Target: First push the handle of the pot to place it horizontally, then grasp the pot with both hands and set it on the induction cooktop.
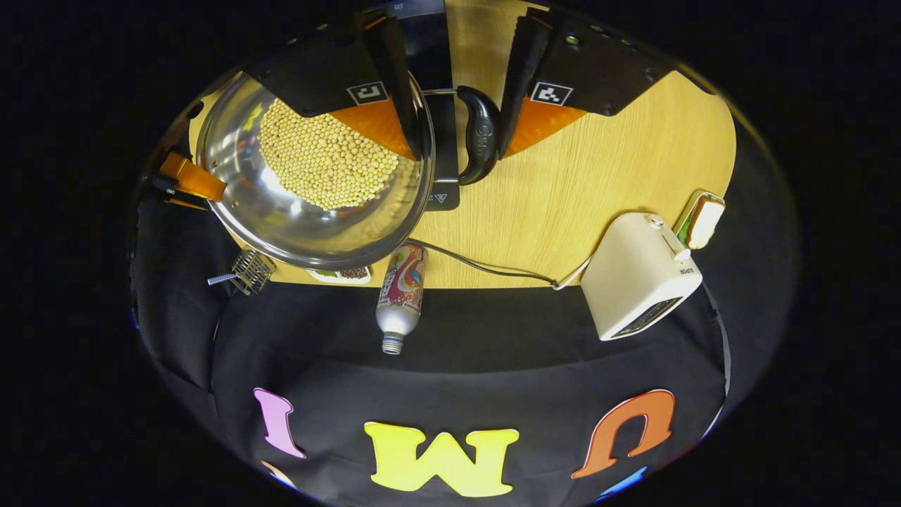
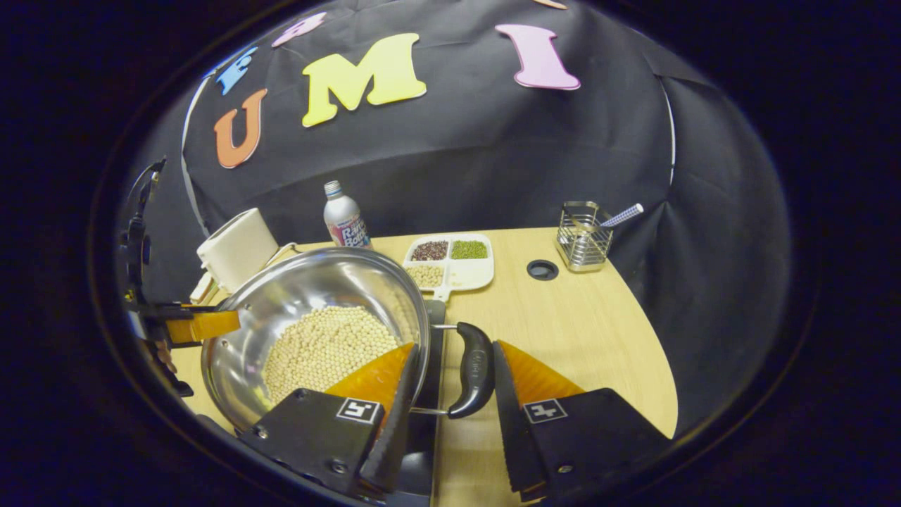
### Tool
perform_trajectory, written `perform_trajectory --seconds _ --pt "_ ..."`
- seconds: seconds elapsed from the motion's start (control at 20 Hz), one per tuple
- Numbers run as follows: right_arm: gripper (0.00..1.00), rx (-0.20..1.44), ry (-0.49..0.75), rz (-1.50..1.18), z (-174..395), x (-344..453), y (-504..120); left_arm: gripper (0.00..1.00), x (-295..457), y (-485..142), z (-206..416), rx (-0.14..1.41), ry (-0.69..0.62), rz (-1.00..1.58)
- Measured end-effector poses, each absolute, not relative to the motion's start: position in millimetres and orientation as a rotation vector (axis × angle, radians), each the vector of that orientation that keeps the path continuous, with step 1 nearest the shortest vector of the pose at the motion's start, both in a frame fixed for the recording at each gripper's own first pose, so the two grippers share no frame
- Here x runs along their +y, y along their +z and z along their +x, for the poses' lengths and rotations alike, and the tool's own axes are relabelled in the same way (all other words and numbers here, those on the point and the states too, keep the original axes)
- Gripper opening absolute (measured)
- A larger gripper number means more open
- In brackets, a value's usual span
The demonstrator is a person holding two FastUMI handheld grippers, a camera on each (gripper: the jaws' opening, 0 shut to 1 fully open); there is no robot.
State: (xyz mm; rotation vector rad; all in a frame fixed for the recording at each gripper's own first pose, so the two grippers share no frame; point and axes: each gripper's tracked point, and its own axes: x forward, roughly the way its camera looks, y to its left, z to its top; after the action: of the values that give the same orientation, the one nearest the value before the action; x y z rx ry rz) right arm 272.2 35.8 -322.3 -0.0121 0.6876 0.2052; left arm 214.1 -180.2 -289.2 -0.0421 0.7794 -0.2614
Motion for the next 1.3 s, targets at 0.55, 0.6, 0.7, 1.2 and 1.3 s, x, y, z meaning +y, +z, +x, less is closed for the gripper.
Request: perform_trajectory --seconds 0.55,0.6,0.7,1.2,1.3 --pt "0.66 0.606 0.183 0.037 266 29 -308 0.65 -162 -258 213 0.638 -0.196 -0.062" --pt "0.66 0.578 0.169 0.032 264 24 -302 0.75 -156 -252 208 0.620 -0.175 -0.052" --pt "0.77 0.520 0.143 -0.004 255 14 -289 0.83 -155 -241 193 0.595 -0.170 -0.067" --pt "0.99 0.374 0.158 -0.054 163 23 -244 0.96 -123 -190 117 0.391 -0.097 -0.046" --pt "0.99 0.350 0.152 -0.042 146 21 -239 0.96 -116 -186 97 0.371 -0.084 -0.041"
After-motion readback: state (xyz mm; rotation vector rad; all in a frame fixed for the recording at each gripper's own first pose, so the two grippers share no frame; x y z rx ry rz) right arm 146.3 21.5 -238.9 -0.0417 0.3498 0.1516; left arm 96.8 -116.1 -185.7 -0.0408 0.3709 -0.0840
